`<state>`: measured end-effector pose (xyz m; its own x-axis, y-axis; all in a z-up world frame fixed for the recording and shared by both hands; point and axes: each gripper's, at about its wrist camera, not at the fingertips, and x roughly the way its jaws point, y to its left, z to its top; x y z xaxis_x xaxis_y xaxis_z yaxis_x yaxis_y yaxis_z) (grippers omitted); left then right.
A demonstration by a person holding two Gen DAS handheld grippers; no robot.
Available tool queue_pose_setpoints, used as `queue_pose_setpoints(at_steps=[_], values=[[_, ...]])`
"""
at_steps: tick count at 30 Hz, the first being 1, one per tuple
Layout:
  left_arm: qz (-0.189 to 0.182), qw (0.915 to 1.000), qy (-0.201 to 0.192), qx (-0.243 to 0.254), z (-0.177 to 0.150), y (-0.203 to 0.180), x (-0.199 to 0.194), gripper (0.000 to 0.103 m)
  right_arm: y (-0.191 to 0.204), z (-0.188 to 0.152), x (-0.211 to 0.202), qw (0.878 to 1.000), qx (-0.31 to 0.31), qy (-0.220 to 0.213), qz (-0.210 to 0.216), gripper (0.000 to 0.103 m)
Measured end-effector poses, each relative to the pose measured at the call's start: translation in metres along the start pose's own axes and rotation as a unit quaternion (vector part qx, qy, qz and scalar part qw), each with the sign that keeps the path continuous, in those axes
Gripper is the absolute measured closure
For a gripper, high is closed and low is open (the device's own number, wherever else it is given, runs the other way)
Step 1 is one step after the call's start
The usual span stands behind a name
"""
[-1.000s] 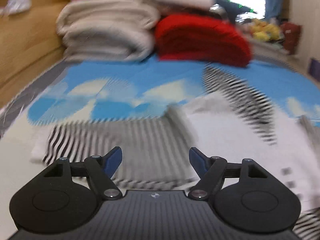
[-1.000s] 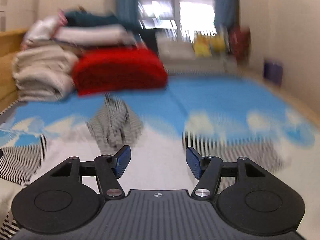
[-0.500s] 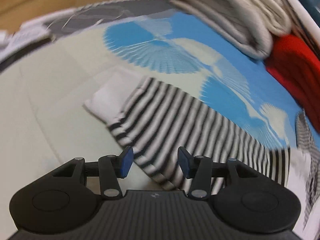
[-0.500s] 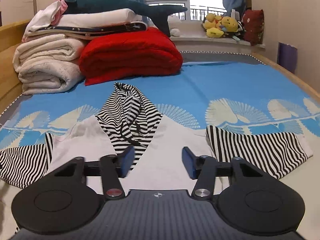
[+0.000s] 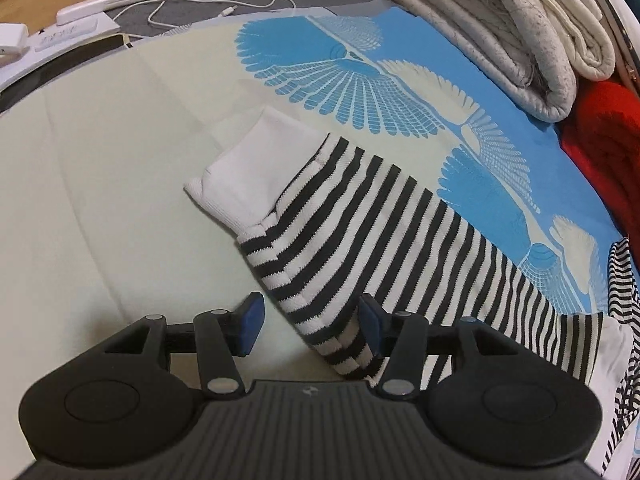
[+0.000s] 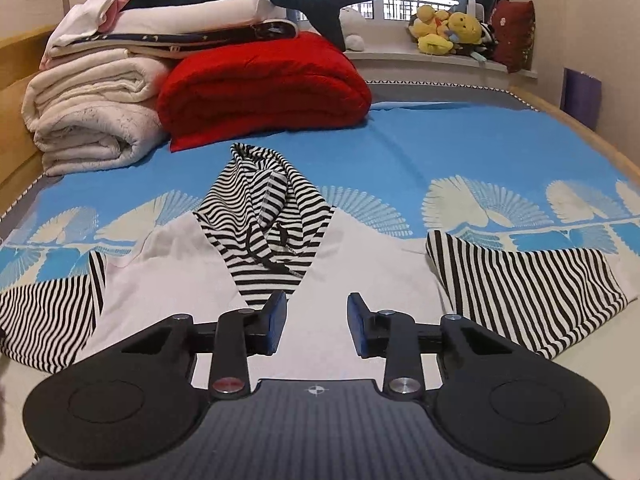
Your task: Fold small clothes
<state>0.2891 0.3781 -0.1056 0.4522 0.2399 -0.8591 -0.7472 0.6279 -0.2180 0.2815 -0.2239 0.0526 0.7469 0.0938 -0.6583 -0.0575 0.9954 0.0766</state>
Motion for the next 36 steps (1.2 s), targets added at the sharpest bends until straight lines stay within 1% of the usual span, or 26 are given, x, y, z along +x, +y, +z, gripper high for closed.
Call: queue_pose_setpoints(at_steps=[1,3,4,5,6,7,8,10,12,14,15,16,17,18,19,20,21,22,23,25,26,28,29,31,35,36], values=[[0.001,1.0000,-0.003,0.004,0.000,-0.001,0.000,0.047,0.000,-0.001,0.000,1.000,0.001,0.001,0.001,0.068],[0.007,0.9998,-0.010,0.015,-0.001,-0.005,0.000,0.070,0.000,-0.002,-0.001,1.000,0.000,0.002,0.002,0.070],[0.011,0.9997,-0.013,0.019,-0.001,-0.007,0.000,0.097,0.000,-0.003,-0.001,1.000,-0.002,0.002,0.001,0.074],[0.012,0.9995,-0.020,0.021,-0.001,-0.009,-0.002,0.099,0.000,-0.004,0.000,1.000,-0.002,0.005,0.002,0.082],[0.013,0.9992,-0.030,0.022,-0.002,-0.013,-0.006,0.099,0.000,-0.005,0.000,1.000,-0.002,0.008,0.004,0.088],[0.015,0.9985,-0.043,0.030,-0.002,-0.020,-0.012,0.099,-0.001,-0.005,0.001,1.000,0.000,0.011,0.006,0.090],[0.013,0.9973,-0.058,0.043,-0.004,-0.030,-0.020,0.100,-0.002,-0.006,0.001,1.000,0.000,0.013,0.008,0.096],[-0.023,0.9918,-0.098,0.078,-0.011,-0.059,-0.048,0.100,-0.002,-0.006,0.001,1.000,-0.001,0.015,0.008,0.099],[-0.079,0.9811,-0.133,0.116,-0.027,-0.093,-0.079,0.100,-0.003,-0.005,0.000,1.000,0.001,0.014,0.008,0.099],[-0.165,0.9601,-0.155,0.164,-0.059,-0.135,-0.115,0.100,-0.004,-0.004,-0.001,1.000,0.004,0.014,0.011,0.099],[-0.204,0.9496,-0.152,0.183,-0.074,-0.151,-0.126,0.100,-0.005,-0.004,-0.002,1.000,0.007,0.015,0.012,0.099],[-0.258,0.9334,-0.137,0.209,-0.095,-0.171,-0.139,0.099,-0.007,-0.004,-0.003,1.000,0.011,0.017,0.014,0.099],[-0.312,0.9141,-0.107,0.237,-0.116,-0.190,-0.148,0.096,-0.008,-0.005,-0.004,1.000,0.016,0.019,0.015,0.098],[-0.353,0.8965,-0.068,0.259,-0.132,-0.206,-0.152,0.090,-0.010,-0.006,-0.004,0.999,0.022,0.022,0.014,0.098],[-0.390,0.8753,-0.020,0.285,-0.148,-0.220,-0.154,0.077,-0.013,-0.007,-0.005,0.999,0.032,0.026,0.012,0.098],[-0.407,0.8627,0.001,0.301,-0.161,-0.227,-0.157,0.071,-0.017,-0.008,-0.005,0.998,0.047,0.030,0.010,0.097],[-0.399,0.8658,-0.005,0.302,-0.168,-0.229,-0.159,0.068,-0.020,-0.009,-0.004,0.997,0.062,0.035,0.009,0.092],[-0.385,0.8749,-0.010,0.293,-0.170,-0.227,-0.159,0.060,-0.024,-0.011,-0.004,0.996,0.078,0.042,0.008,0.089],[-0.370,0.8883,-0.006,0.271,-0.168,-0.223,-0.153,0.058,-0.028,-0.013,-0.004,0.995,0.093,0.047,0.007,0.082],[-0.330,0.9151,0.003,0.231,-0.162,-0.211,-0.139,0.058,-0.036,-0.018,-0.005,0.991,0.121,0.053,0.008,0.081],[-0.296,0.9285,0.003,0.225,-0.161,-0.206,-0.132,0.058,-0.039,-0.020,-0.005,0.990,0.131,0.056,0.010,0.081],[-0.234,0.9442,-0.001,0.232,-0.158,-0.202,-0.121,0.057,-0.042,-0.026,-0.004,0.988,0.144,0.060,0.015,0.081],[-0.207,0.9497,0.000,0.235,-0.158,-0.200,-0.116,0.057,-0.042,-0.028,-0.002,0.987,0.148,0.063,0.018,0.081],[-0.179,0.9568,0.007,0.229,-0.152,-0.199,-0.109,0.057,-0.039,-0.034,0.003,0.986,0.151,0.071,0.026,0.081],[-0.167,0.9633,0.002,0.210,-0.135,-0.195,-0.106,0.057,-0.015,-0.042,0.018,0.986,0.125,0.090,0.062,0.080],[-0.164,0.9639,-0.002,0.210,-0.132,-0.193,-0.104,0.057,-0.005,-0.042,0.021,0.986,0.114,0.089,0.080,0.080]])
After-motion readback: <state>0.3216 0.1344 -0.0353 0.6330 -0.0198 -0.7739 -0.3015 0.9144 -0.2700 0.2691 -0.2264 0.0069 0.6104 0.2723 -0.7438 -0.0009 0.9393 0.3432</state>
